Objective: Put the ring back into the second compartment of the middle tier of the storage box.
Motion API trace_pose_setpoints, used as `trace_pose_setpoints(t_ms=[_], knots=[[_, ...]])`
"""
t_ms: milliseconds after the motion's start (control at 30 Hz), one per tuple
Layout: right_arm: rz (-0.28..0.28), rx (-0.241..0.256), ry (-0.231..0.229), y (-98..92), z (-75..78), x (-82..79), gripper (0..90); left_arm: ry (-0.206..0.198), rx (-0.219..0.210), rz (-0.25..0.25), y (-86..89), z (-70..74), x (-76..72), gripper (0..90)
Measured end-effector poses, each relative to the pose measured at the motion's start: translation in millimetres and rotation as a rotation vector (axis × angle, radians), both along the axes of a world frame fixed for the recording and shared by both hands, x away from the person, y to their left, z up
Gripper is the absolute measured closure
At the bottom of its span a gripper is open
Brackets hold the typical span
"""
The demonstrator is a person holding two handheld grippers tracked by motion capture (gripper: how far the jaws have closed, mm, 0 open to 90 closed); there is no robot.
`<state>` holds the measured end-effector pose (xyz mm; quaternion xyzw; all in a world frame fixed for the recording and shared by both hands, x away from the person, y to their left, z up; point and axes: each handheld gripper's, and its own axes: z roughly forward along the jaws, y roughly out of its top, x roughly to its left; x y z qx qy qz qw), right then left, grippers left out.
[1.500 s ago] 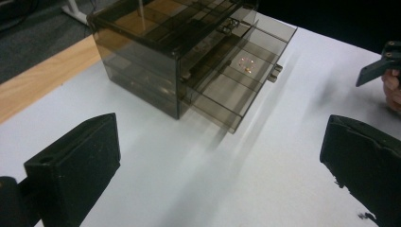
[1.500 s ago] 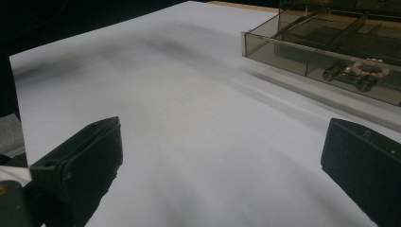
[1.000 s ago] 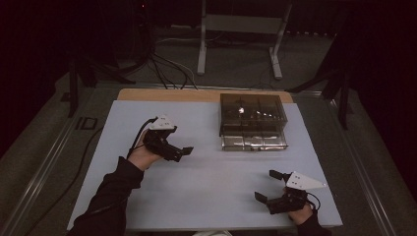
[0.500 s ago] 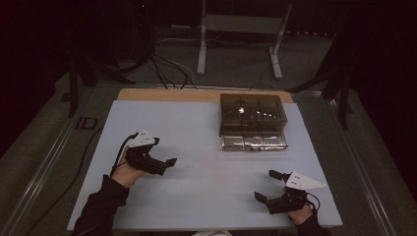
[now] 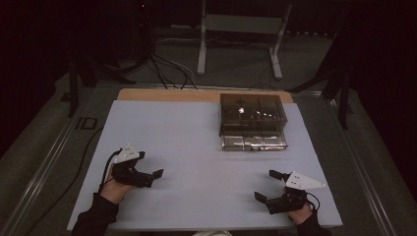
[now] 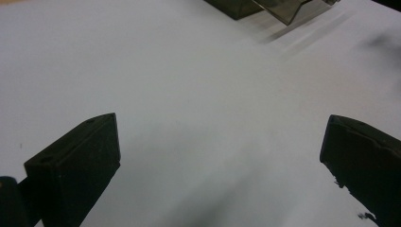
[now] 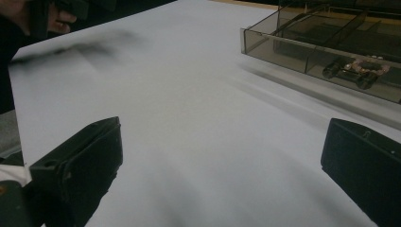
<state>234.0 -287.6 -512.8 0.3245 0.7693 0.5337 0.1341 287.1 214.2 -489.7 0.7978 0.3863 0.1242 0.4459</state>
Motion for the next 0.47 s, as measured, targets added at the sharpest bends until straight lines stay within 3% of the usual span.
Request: trace_pose_setpoints(t_ms=[200,467], knots=[[0.001,0.0,0.0,-0.3,0.0,0.0,0.0,-0.024,-0.012,0.035,11.9,-9.7,-13.8,0.7],[0.002,-0.001,0.002,-0.4,-0.4,0.4,0.0,-0.015,0.02,0.039,20.5,-20.8,-28.4,0.7]])
